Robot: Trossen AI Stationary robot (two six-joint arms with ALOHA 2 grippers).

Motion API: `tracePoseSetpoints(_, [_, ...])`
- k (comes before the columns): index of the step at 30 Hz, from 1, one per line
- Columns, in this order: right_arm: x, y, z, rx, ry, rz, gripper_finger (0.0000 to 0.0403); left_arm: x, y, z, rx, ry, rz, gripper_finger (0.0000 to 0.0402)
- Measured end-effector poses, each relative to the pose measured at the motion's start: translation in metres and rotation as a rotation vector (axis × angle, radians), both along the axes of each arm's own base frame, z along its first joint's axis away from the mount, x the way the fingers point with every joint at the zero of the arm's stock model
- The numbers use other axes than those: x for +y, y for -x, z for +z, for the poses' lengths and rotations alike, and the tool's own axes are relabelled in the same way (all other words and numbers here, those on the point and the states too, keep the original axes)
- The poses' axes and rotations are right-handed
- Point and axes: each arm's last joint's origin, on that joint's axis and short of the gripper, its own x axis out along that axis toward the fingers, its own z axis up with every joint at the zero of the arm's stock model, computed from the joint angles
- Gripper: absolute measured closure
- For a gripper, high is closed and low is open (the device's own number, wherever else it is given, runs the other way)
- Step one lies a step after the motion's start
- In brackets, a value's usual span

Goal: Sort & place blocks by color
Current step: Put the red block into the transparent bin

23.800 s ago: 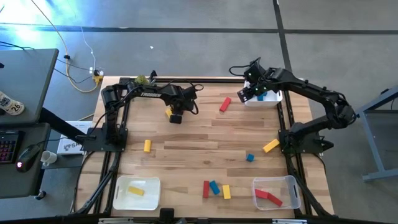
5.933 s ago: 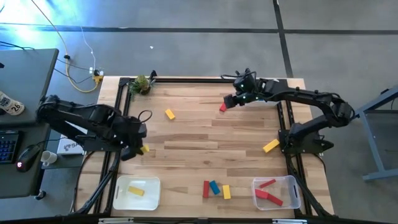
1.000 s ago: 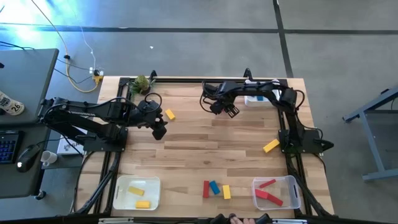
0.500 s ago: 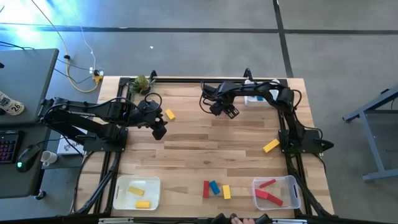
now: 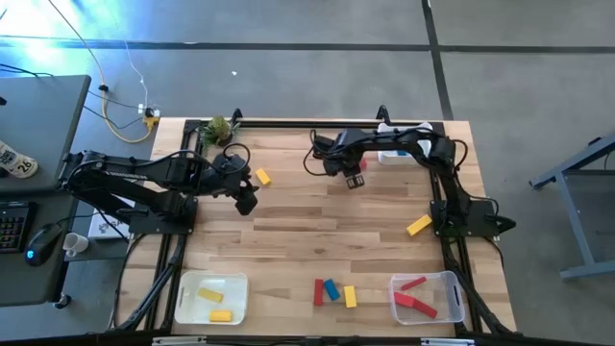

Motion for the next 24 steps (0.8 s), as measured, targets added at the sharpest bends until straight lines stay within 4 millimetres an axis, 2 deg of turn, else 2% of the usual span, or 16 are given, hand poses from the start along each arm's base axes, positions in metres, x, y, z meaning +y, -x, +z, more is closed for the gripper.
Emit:
tracePoseSetpoints(7, [0.020,0.003,0.027,-0.103,-0.041,-0.283,0.0315,0.001,0.000,0.001,0.009,-0.048,0.020,0.0205])
tracePoseSetpoints(15, [0.061,0.009,0.083,-0.295,-0.021,-0.504,0.0315,0.008,0.000,0.002,0.016,-0.110,0.046,0.0205])
tracePoseSetpoints(24, [0.111,0.030,0.141,-0.512,-0.047,-0.751,0.0315,0.027,-0.002,0.007,0.021,-0.207,0.027,0.0205])
